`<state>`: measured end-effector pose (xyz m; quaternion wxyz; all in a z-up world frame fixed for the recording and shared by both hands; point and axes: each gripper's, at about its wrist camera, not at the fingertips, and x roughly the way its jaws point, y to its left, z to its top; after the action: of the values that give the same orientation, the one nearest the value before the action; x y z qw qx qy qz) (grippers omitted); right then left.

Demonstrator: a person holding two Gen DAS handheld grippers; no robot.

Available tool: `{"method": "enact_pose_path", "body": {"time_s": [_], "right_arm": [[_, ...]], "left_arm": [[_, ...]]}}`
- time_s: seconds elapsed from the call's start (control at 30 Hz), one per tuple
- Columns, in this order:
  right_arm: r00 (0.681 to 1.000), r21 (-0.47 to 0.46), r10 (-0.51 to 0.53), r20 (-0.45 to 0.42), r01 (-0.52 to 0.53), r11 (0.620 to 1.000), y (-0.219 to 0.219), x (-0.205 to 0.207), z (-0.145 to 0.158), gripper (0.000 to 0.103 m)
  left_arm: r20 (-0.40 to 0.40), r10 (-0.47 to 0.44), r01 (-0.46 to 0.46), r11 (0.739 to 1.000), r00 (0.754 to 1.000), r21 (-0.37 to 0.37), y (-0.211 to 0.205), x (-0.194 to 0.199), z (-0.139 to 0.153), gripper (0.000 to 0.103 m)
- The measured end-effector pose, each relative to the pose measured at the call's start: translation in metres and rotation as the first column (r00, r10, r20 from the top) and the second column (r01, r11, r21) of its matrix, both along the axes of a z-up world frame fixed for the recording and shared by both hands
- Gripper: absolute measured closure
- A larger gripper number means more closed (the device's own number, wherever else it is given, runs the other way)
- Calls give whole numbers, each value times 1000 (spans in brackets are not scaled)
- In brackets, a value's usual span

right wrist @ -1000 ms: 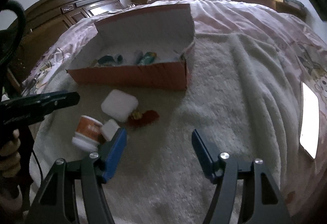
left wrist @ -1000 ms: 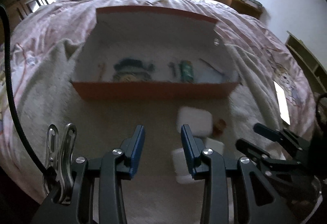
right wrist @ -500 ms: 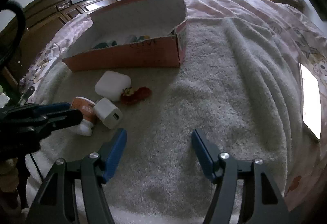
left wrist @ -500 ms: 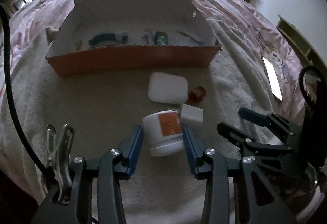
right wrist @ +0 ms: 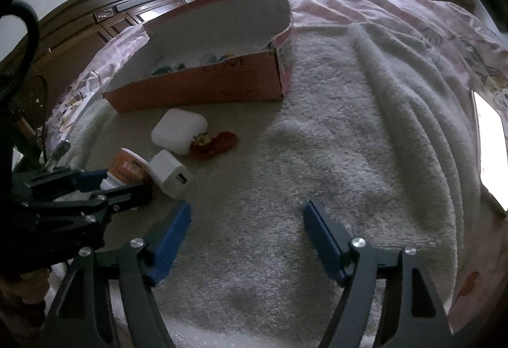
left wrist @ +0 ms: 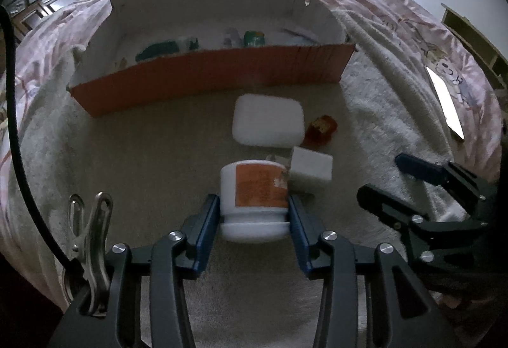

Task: Organize rigid objects
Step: 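Grasp the white jar with orange label with the left gripper, then grasp the white charger plug with the right gripper while the left holds the jar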

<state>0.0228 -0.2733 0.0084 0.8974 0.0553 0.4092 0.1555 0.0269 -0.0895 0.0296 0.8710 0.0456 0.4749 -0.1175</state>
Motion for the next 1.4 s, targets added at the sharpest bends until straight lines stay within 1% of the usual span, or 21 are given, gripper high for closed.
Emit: {"method": "enact_pose_path", "body": {"time_s": [0.07,0.13,0.3,0.5,0.7,0.8,0.93,1.07,1.13,1.2,1.4], "right_arm": [[1000,6,1,0,-1,1000,0,0,0,24],[1000,6,7,1,-7,1000,0,0,-1,21],[1000,-17,22,2,-22,1000,7,0,-2,16],[1000,-11,25,2,-25,1000,6,0,-2,15],[999,0,35,5,-35,999,5,0,-3,13],[999,2,43,5,-43,999,6,0,-3,10],[998,9,57,7,-57,998,6,1,-4,7],[998,26,61,9,-61,998,5,1,-4,6],[998,32,66,9,-67,997,5,1,-4,3],[997,33,83,10,-83,996,7,2,-5,1],[997,0,81,10,-81,997,12,2,-5,1]], "left_arm": [[4,11,-11,1000,1000,8,0,0,-2,59],[1,26,-26,1000,1000,15,2,1,-5,59],[-2,35,-34,999,999,3,6,2,-7,59],[9,37,-37,999,999,9,6,2,-8,57],[13,46,-46,999,999,-5,7,2,-9,57],[11,50,-50,999,999,-21,12,1,-7,60],[7,55,-54,998,998,-35,20,0,-5,62],[28,81,-81,997,996,-3,30,-5,-4,62],[31,108,-108,994,994,2,41,-6,-5,62],[28,131,-131,991,991,-3,51,-6,-5,62],[29,179,-177,983,983,-43,77,-6,-7,62]]}}
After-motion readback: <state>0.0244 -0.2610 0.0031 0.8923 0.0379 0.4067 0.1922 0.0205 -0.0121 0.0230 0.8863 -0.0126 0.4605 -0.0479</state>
